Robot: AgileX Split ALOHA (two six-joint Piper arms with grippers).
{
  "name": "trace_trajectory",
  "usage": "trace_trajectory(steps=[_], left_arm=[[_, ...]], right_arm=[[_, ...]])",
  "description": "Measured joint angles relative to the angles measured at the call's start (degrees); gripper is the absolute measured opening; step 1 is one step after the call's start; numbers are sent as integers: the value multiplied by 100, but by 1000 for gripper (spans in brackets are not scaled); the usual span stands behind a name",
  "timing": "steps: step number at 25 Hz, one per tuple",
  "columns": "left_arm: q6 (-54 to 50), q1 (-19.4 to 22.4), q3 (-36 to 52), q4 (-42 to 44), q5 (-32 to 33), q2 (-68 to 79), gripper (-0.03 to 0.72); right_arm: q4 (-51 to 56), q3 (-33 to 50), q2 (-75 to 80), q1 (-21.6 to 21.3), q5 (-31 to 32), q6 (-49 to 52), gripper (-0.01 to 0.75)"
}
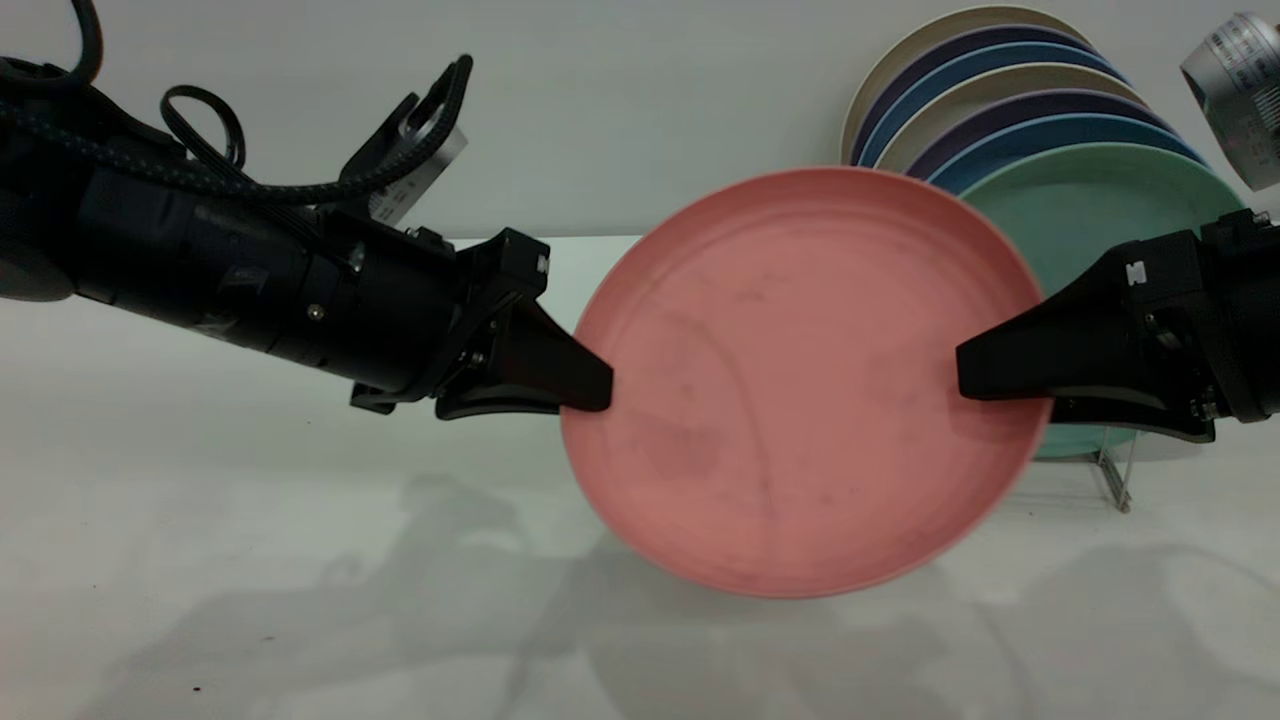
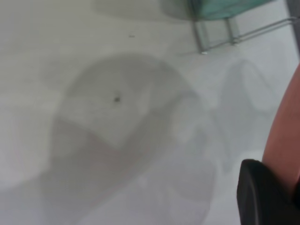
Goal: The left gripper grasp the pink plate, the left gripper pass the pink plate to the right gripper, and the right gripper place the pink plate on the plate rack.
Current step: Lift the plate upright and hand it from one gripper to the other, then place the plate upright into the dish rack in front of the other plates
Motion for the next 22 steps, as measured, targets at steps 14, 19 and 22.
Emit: trace_trajectory(steps=[14,19,22], left_arm=[[162,354,0,138,1347,-5,412],[-525,1483,0,890,1695,-6,707],[-1099,2212,-34,1751,1605,-8,699]], right_arm=[[-210,0,-61,-429,-28,-232,82],[-1184,-84,-700,-1061,-419,-738,82],[-2028,-259,-1168,-1092,-1033,-777,82]])
